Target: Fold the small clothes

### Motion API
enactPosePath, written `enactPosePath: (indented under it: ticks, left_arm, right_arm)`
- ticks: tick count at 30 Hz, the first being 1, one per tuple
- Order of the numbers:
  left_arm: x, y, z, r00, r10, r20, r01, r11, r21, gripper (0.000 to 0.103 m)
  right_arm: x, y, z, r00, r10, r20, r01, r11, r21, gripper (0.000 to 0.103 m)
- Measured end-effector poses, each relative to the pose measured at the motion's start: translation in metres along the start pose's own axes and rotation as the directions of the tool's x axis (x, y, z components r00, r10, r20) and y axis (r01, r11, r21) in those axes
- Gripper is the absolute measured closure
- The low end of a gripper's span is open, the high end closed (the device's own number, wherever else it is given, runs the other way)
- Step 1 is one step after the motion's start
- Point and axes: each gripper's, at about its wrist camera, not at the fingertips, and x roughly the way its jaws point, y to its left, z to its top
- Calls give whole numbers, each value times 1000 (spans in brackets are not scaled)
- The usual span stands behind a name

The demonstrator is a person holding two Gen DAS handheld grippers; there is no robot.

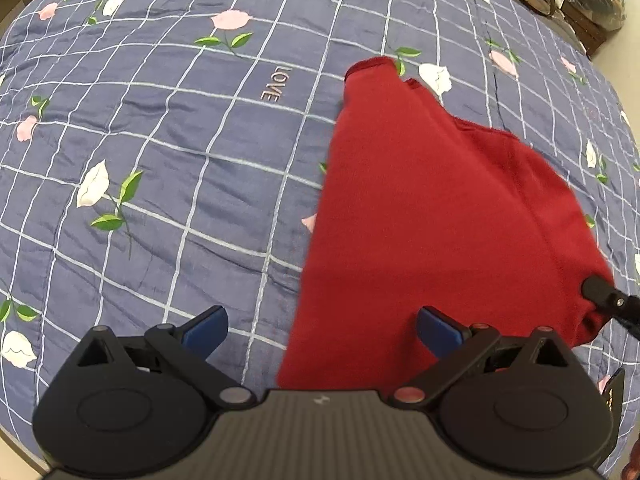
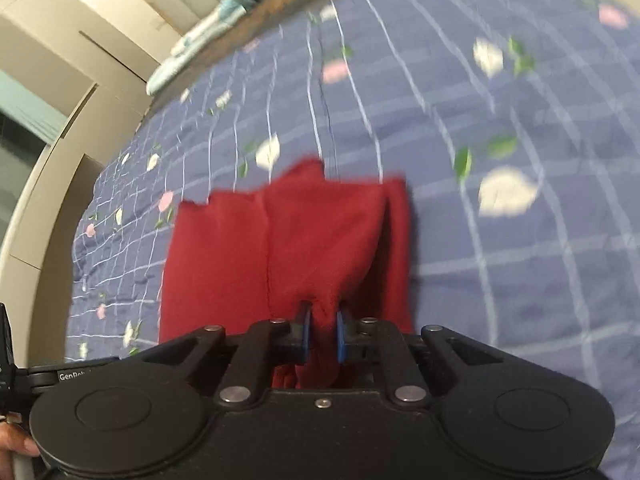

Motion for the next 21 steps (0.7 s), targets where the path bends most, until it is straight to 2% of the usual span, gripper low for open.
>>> enactPosePath:
  ticks: [3,7,11,12,15,18,21]
  left_arm:
    - [4,0,-2,999,25,-22,-25,1000,11,1]
    - [3,2,-3,999,26,-41,-25,1000,15,1]
    - [0,4,-3,999,18,-46,-18,1000,10,1]
    - [-1,5,-3,999,17,-46,-16,1000,9,1]
    - [-2,5,-1,999,18,-46,-18,1000,9,1]
    - [-3,4,0,999,22,-42,-21,1000,15,1]
    - [-4,3,0,999,27,-38,-27,999,25,1]
  right_arm:
    - [1,-4,4,1000,-20,-2,20,1000,-8,90]
    - [20,-10,-5,996,-44,-78,44,999,-9,85]
    - [20,-10,-10,996,-63,-64,64,998,7,66]
    - [19,-11,-11,996,-65,-59,66,998,9,55]
    - [15,-10,-13,996,-72,-48,73,997,9,32]
    - [13,-10,-14,996,-74,-52,74,997,8,19]
    - [10,-12,-15,996,-75,-49,76,997,17,10]
